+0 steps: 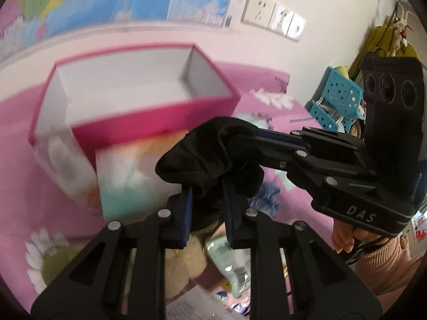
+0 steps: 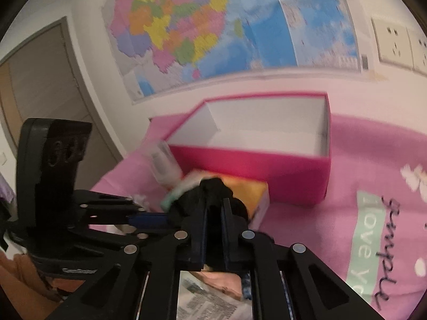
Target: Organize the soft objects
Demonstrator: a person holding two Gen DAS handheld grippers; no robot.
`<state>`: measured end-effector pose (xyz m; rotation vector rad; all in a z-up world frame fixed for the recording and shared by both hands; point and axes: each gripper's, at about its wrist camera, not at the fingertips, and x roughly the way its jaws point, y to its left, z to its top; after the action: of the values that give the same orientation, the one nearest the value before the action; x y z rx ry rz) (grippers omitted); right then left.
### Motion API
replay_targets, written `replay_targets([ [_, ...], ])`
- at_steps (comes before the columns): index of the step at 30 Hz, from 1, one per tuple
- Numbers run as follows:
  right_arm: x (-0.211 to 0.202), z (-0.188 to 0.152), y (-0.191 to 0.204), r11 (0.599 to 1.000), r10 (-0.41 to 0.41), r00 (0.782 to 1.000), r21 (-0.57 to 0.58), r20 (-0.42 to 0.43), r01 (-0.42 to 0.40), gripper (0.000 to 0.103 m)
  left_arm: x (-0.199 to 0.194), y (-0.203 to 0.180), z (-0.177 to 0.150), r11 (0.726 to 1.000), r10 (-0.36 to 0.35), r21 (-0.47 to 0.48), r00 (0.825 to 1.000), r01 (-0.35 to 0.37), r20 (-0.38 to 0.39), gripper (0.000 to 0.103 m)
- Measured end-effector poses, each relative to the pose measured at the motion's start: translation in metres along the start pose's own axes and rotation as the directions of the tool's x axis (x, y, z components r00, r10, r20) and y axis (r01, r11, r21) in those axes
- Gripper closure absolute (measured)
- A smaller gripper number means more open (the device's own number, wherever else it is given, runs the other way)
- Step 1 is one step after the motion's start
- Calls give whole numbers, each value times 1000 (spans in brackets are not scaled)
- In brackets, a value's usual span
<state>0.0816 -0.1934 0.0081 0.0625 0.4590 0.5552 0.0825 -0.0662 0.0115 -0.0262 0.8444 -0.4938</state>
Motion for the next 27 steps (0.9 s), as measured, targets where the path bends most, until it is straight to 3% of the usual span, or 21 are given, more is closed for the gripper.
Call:
replay_targets([
  [8, -16, 51, 7, 998, -9, 994, -58, 107, 15, 95, -21, 3, 59, 997, 63, 28, 991, -67, 116, 81],
  [15, -1, 94, -9, 997, -47, 986, -58, 160, 57, 95, -7, 22, 102, 991, 131, 6, 983, -132, 126, 81],
  [23, 44, 105, -43, 992, -127, 986, 16, 104, 126, 95, 38, 43, 116, 976, 209, -57, 978, -208, 19, 80],
  [27, 65, 98, -60, 982, -180, 983, 56, 22, 178, 89, 31, 44, 108, 973, 228, -48, 973, -226, 29, 68],
])
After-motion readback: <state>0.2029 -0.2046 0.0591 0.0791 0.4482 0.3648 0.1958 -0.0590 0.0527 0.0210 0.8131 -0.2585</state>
